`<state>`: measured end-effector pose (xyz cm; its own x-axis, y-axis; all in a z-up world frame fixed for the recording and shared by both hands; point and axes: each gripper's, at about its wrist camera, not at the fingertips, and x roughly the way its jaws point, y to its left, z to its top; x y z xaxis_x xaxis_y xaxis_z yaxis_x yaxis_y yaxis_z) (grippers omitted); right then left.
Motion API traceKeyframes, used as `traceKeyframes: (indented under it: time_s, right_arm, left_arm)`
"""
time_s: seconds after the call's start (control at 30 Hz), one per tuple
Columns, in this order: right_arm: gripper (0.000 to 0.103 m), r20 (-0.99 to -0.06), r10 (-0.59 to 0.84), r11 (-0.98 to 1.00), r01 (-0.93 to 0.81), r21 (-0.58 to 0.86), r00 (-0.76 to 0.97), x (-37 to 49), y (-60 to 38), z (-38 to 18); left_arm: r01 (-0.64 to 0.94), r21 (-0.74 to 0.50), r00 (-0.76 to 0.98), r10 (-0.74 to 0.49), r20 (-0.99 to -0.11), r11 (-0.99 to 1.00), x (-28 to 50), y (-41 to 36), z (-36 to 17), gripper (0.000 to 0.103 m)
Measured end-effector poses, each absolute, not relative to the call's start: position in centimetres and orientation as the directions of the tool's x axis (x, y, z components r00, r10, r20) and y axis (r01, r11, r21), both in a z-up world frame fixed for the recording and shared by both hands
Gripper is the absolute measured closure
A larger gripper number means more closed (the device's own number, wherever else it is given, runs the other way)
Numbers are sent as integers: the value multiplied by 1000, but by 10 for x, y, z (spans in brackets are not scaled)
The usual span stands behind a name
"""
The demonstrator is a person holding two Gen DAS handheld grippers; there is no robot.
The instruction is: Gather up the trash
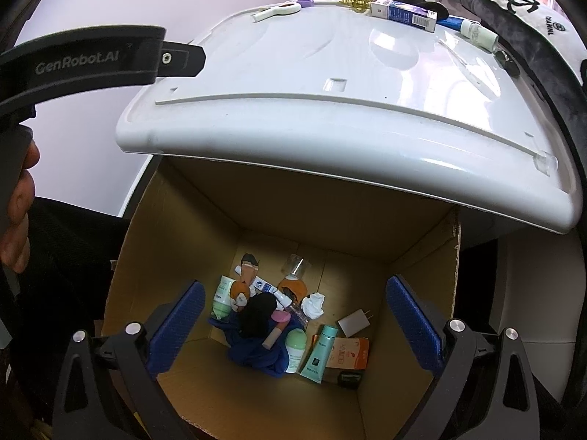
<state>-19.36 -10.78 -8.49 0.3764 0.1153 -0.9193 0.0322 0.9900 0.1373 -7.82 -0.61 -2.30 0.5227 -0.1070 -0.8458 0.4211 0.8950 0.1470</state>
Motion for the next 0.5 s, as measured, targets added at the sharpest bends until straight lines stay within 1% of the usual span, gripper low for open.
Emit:
traceKeyframes:
  time_s: [0.5]
  right_arm:
    - [5,-919,119,990,28,140,377,-194,-108,-86]
  left_arm:
    - [419,152,527,-104,-844,895,-78,-7,-22,23]
